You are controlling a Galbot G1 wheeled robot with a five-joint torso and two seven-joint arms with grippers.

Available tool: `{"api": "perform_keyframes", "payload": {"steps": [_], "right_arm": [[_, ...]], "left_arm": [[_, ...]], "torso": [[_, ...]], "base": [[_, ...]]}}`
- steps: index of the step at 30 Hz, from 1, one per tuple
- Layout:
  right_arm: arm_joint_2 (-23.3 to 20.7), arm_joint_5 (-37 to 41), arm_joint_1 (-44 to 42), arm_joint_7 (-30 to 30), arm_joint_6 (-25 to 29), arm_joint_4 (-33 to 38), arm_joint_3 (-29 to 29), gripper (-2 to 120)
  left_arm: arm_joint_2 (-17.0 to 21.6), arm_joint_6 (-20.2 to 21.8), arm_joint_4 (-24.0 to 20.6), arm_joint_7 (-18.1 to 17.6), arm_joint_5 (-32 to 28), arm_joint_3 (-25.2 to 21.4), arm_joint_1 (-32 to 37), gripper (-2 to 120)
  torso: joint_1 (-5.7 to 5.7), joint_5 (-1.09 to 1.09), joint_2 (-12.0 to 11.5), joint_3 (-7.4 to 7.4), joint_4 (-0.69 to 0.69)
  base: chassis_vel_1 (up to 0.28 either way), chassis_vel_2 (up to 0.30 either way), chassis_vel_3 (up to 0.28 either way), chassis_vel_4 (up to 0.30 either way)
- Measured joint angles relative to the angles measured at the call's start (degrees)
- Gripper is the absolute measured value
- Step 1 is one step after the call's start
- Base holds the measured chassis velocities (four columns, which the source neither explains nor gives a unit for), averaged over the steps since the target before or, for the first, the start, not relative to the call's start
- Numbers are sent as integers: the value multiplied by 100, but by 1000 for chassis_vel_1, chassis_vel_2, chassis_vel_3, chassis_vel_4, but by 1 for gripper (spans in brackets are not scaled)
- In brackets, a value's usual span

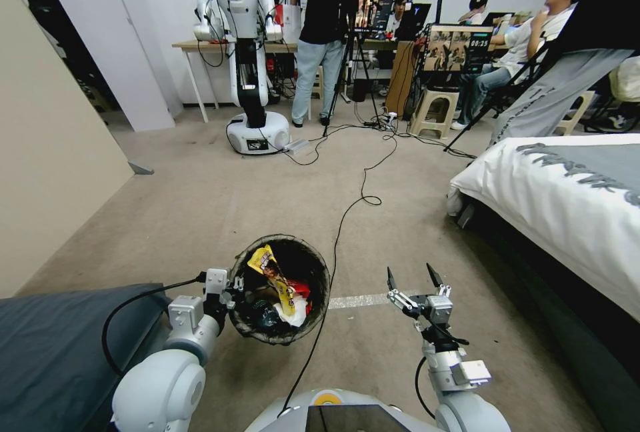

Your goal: Pick up the trash bin, then pick up the garbage from the floor and place it into the trash bin.

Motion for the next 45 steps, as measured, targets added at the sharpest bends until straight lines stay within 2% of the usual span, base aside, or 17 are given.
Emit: {"api": "perform_keyframes", "payload": {"steps": [1,2,3,6,7,9,12,25,45], "right_arm": [[2,1,3,0,-1,-5,-2,100],[4,2,9,0,-1,-19,-5,100],[4,2,9,0,-1,-19,-5,100],[15,2,14,1,-1,-45,-9,100],[15,2,14,1,-1,-45,-9,100],[15,2,18,1,2,-55,-10,100],[17,2,39,1,4,-64,-17,100],[-7,33,159,1,-18,-88,-13,100],[-2,13,106,-4,48,-118,-42,100]], "left_arm": [[-4,23,29,-137,-107,-2,0,1],[-13,60,84,-417,-346,-6,-6,1],[-13,60,84,-417,-346,-6,-6,1],[-42,86,222,-1318,-1152,-15,-63,1],[-42,86,222,-1318,-1152,-15,-63,1],[-45,86,299,-1598,-1431,-34,-100,1],[-65,87,477,-1773,-1547,-176,-131,1],[-147,93,904,-2122,-1589,-430,-77,1],[-134,102,1474,-2093,-1526,-622,-183,1]], "torso": [[0,0,0,0,0],[0,0,0,0,0],[0,0,0,0,0],[0,0,0,0,0],[0,0,0,0,0],[0,-1,0,0,0],[0,0,0,0,0],[0,0,0,0,0],[0,1,0,0,0]], "base": [[0,0,0,0],[0,0,0,0],[0,0,0,0],[0,0,0,0],[0,0,0,0],[0,0,0,0],[0,0,0,0],[0,0,0,0],[0,0,0,0]]}}
